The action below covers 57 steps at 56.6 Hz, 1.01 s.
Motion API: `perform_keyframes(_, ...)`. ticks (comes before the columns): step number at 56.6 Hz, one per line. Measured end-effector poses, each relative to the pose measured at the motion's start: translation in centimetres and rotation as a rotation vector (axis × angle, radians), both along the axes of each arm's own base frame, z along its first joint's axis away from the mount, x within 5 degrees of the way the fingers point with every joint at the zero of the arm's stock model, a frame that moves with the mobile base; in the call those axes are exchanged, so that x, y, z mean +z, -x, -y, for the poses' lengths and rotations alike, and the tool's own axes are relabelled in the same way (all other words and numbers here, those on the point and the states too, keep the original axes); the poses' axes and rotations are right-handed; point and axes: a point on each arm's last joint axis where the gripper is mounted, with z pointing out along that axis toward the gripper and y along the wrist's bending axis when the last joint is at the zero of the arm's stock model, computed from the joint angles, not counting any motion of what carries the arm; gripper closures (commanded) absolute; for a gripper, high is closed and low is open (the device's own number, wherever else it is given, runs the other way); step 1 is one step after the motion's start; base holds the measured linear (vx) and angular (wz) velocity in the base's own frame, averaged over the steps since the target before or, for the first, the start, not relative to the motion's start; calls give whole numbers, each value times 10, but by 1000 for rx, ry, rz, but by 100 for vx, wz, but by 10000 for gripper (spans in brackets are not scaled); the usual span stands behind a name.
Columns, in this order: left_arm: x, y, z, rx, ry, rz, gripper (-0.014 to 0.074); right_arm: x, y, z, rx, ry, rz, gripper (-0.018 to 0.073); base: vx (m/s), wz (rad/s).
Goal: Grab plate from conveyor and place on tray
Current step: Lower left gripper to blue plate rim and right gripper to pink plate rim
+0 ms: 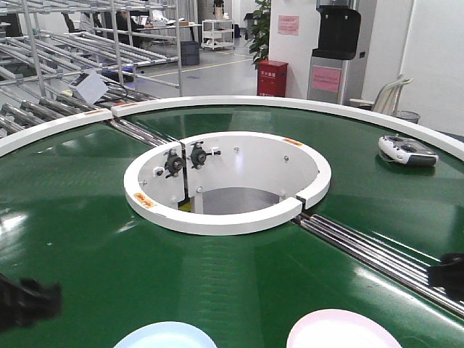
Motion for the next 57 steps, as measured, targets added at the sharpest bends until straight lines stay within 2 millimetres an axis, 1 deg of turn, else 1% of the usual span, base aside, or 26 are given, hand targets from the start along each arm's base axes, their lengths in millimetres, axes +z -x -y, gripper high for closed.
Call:
perform_keyframes(4, -23, -11, 9, -37, 0, -110, 94, -14, -21, -1, -1, 0, -87, -14, 0, 0)
perform_keyframes(11, -57, -27, 19, -73, 17, -242, 94, -43, -51, -2, -2, -2, -200, -14, 0, 0)
perform_keyframes(19, -83, -38, 22, -82, 12, -318, 94, -73, -69, -2, -3, 0, -291, -14, 0, 0)
perform_keyframes(24, -92, -43, 23, -79, 9, -336, 94, -90, -78, -3, -4, -6, -332, -14, 0, 0)
perform_keyframes(31, -100, -50, 24, -71, 12, -346, 94, -107, -86, -5, 0, -26, -368, -14, 0, 0)
perform_keyframes(45, -109, -76, 33, -77, 17, -377, 94, -129, -95, -9, 24, -45, -414, -14, 0, 0)
perform_keyframes(51, -117, -81, 35, -77, 16, -400, 94, -138, -98, -9, 29, -41, -430, -14, 0, 0)
perform_keyframes(57, -128, -83, 35, -75, 11, -433, 94, -152, -101, -9, 31, -38, -464, -14, 0, 0)
